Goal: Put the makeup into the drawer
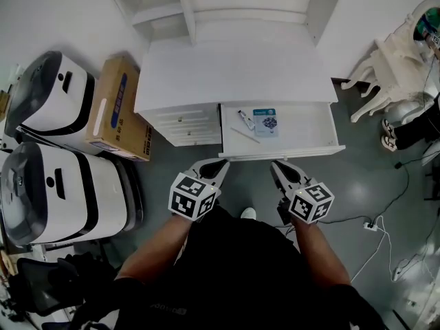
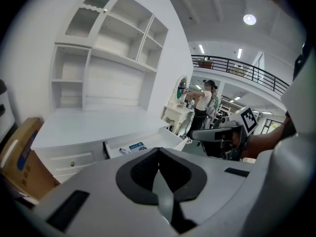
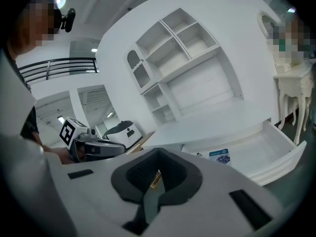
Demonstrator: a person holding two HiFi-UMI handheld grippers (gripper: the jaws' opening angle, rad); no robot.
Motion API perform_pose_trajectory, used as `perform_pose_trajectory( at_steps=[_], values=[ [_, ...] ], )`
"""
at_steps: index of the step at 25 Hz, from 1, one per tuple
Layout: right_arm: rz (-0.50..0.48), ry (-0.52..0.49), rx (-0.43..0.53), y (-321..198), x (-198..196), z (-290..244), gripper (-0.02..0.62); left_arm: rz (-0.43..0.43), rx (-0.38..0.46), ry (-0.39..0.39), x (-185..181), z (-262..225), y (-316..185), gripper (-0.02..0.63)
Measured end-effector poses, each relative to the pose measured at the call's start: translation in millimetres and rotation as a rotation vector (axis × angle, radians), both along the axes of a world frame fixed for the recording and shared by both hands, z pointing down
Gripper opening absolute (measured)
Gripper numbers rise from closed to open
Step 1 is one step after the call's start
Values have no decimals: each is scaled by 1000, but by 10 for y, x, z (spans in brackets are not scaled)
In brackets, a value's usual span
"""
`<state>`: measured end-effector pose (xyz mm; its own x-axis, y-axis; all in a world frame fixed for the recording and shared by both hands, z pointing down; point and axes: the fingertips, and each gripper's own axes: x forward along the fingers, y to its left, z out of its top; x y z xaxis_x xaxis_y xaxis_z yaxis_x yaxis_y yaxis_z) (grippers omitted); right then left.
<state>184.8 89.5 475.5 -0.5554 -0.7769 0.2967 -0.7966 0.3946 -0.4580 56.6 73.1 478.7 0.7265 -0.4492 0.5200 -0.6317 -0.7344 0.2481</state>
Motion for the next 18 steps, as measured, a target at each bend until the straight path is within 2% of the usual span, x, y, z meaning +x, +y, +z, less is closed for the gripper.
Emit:
perform_pose_trajectory(
  at_steps=[6,10,13,18],
  values=[
    [-60,9,19,173,-78,-6,28,-68,31,-12,-161,-88,150,6],
    [-60,15,17,171,-173,-17,28,-91,23,-18,-339,-89,142,6],
    [-48,20,11,151,-280,-48,28,-69,20,-7,-388,-131,97,6],
    [-13,36,-2,96,-550,-76,28,17,18,-8,-454,-181,83,6]
  ],
)
